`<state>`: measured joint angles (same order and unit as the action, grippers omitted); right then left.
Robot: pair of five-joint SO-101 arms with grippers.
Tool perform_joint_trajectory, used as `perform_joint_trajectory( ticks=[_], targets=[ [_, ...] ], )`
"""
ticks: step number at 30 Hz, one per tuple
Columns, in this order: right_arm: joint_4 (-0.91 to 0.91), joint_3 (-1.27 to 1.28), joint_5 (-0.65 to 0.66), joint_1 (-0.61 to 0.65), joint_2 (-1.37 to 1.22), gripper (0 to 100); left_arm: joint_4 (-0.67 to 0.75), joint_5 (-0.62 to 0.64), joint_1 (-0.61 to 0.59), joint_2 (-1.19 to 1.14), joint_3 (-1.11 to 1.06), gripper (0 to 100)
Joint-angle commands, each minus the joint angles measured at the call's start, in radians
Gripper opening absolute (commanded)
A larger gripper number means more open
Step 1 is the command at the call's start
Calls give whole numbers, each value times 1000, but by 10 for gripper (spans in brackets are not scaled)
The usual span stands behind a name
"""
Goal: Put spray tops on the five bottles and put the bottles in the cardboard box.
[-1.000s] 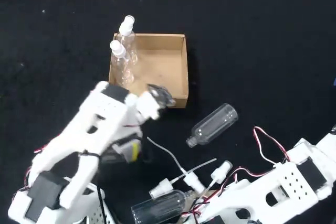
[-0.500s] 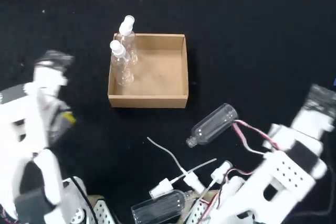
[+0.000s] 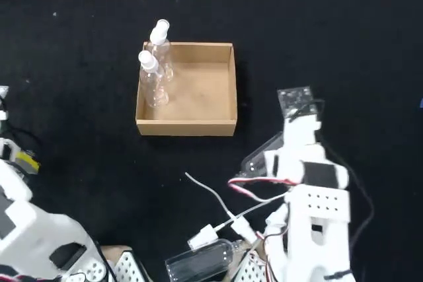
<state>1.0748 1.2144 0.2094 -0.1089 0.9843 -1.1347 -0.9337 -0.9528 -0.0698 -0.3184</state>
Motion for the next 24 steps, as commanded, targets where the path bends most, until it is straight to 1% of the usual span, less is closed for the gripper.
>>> perform_joint_trajectory(
  ticks=[1,4,8,15,21,24],
  targets=[
    [-104,58,-21,49,4,121,-63,-152,-24,-75,180,338],
    [-141,99,-21,46,4,121,-63,-264,-25,-112,208,338],
    [-161,122,-21,40,4,121,-60,-358,-18,-133,203,338],
    [-163,124,-21,40,4,121,-60,-371,-16,-172,200,336],
    [-170,125,-21,40,2,121,-69,-365,5,-166,199,223],
    [-170,125,-21,40,2,121,-71,-364,12,-164,197,210]
  ],
)
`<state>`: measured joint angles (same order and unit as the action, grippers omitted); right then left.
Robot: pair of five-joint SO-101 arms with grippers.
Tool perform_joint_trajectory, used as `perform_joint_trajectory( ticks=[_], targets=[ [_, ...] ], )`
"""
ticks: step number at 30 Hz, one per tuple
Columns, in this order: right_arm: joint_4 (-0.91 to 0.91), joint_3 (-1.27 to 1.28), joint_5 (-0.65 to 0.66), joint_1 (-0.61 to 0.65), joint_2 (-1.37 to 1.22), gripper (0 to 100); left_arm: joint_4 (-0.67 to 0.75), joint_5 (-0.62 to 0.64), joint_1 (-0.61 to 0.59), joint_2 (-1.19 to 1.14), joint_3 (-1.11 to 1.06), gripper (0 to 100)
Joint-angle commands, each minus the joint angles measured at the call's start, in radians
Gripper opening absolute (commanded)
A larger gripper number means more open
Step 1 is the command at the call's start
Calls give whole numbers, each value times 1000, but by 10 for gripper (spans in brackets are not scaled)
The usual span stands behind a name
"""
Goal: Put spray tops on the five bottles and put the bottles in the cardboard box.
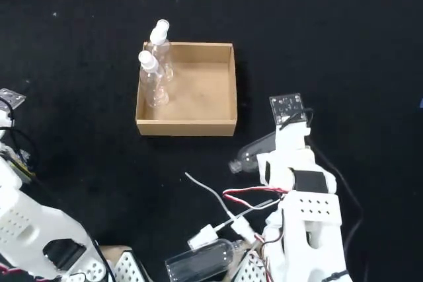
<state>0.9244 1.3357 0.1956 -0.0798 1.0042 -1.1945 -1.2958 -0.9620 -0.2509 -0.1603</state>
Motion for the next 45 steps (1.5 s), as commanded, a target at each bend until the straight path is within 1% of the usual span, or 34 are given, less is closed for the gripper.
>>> perform_joint_trajectory(
  ticks=[1,7,11,14,17,20,23,26,29,31,33,34,37,39,41,45],
  targets=[
    [-20,4,-8,11,-18,121,-11,-2,21,17,39,208],
    [-17,2,-8,11,-18,121,-11,9,13,28,51,205],
    [29,-42,-8,9,-16,123,-35,173,30,123,33,205],
    [98,-110,3,9,-18,123,-98,184,58,222,7,205],
    [178,-189,109,9,-24,123,-153,195,94,313,-38,205],
    [299,-285,198,9,-24,123,-198,269,133,385,-85,205],
    [440,-400,288,9,-24,123,-209,330,143,436,-105,162],
    [552,-496,394,21,-25,123,-207,333,127,453,-107,130],
    [641,-549,512,98,-27,123,-210,341,105,454,-111,131],
    [704,-559,559,203,-27,123,-209,341,96,454,-125,131],
    [733,-552,566,318,-27,123,-206,342,93,453,-140,131],
    [735,-536,549,370,-27,123,-201,342,90,453,-147,131],
    [664,-446,499,479,-27,124,-201,342,79,453,-145,131],
    [620,-409,500,516,-27,124,-201,342,70,453,-140,131],
    [601,-407,500,525,-27,126,-199,342,68,453,-140,131],
    [571,-398,500,525,-58,185,-199,342,68,453,-145,131]
  ],
)
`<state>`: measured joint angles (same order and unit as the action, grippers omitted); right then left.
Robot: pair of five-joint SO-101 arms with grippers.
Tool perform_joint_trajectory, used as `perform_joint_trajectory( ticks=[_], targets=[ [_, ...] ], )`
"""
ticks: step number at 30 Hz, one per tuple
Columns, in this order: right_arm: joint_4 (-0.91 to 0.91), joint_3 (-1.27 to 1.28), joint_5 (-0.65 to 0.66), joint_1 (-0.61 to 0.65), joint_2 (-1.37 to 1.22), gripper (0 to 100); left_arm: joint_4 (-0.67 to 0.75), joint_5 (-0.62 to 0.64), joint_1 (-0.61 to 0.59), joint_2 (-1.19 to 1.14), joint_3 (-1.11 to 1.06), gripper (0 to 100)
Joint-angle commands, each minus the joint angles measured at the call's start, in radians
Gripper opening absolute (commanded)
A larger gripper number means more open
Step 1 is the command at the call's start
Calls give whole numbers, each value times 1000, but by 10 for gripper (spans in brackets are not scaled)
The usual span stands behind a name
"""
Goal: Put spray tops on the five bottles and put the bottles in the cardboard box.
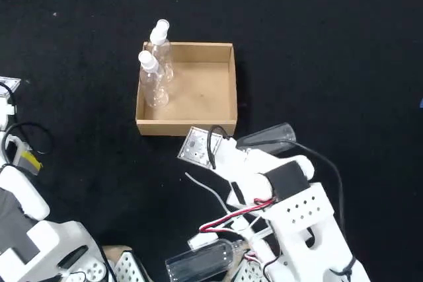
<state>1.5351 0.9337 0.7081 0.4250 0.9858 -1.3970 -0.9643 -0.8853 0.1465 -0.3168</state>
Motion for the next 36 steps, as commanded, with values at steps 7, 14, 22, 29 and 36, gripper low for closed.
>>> perform_joint_trajectory(
  ticks=[7,14,22,29,36],
  targets=[
    [-60,-1,97,167,-248,191,46,11,-35,52,5,131],
    [-78,2,126,431,-329,191,52,5,-165,-40,31,131],
    [-166,-4,120,486,-487,190,44,3,-283,-181,205,131],
    [-173,2,120,559,-573,190,44,2,-298,-273,285,131],
    [-173,15,78,582,-576,190,43,2,-294,-336,337,131]
  ],
)
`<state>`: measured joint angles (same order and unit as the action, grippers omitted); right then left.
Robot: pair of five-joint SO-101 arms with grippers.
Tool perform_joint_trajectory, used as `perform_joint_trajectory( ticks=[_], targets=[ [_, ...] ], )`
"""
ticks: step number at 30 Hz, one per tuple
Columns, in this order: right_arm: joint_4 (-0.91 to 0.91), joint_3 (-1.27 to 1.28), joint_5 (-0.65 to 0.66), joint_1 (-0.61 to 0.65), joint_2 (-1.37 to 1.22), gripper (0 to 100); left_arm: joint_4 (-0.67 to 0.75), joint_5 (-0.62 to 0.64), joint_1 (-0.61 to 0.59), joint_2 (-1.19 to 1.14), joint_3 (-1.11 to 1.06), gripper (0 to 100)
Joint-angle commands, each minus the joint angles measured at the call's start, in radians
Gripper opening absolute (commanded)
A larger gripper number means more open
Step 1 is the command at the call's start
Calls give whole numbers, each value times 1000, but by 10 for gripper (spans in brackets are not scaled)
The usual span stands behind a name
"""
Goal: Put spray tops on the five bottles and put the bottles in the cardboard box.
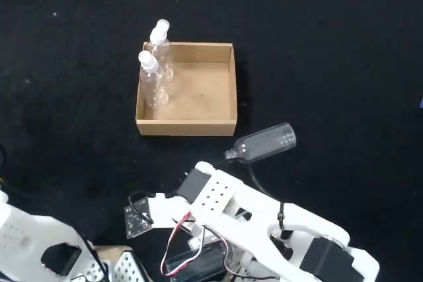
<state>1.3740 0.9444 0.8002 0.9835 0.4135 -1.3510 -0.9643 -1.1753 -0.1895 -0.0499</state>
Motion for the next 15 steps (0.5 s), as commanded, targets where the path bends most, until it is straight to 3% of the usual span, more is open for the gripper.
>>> perform_joint_trajectory(
  ticks=[1,12,15],
  targets=[
    [-12,21,-14,23,-5,191,-3,2,-4,0,70,131],
    [-187,127,-28,18,-1,191,-189,2,-1,-8,214,131],
    [-256,107,-97,20,-4,191,-203,2,-1,-8,225,131]
  ],
)
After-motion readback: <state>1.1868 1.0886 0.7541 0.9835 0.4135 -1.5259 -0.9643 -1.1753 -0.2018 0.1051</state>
